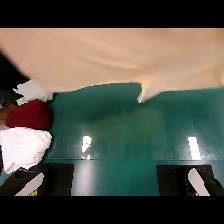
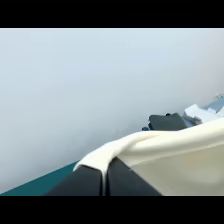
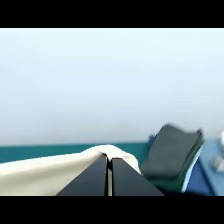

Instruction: Fold the shirts.

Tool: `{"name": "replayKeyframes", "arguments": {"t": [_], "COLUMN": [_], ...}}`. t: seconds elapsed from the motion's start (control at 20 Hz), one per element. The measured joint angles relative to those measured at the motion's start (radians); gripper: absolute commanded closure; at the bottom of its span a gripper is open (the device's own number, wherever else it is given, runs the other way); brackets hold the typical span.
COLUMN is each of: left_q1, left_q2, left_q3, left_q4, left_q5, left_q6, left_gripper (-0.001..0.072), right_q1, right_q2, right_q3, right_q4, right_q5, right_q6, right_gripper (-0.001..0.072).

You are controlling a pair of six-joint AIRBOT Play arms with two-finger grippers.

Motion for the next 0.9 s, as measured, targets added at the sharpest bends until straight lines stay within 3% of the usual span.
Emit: {"name": "replayKeyframes", "arguments": {"t": [0.2,0.4,0.65,0.9], "left_q1": [0.000,0.000,0.000,0.000], "left_q2": [0.034,0.021,-0.119,-0.370], "left_q3": [0.018,-0.156,-0.487,-0.653], "left_q4": [-0.044,-0.028,0.000,0.013], "left_q5": [-0.051,-0.106,-0.165,-0.138], "left_q6": [-0.055,-0.088,-0.106,-0.066], "left_gripper": [0.0689,0.0689,0.0688,0.0688], "right_q1": [-0.042,-0.051,0.071,0.268], "right_q2": [0.010,-0.060,-0.281,-0.559], "right_q3": [0.104,0.055,-0.121,-0.253], "right_q4": [0.007,0.032,0.027,-0.141], "right_q5": [0.062,0.186,0.371,0.385], "right_q6": [0.003,0.023,0.033,0.034], "right_gripper": [0.0701,0.0701,0.0701,0.0701]}}
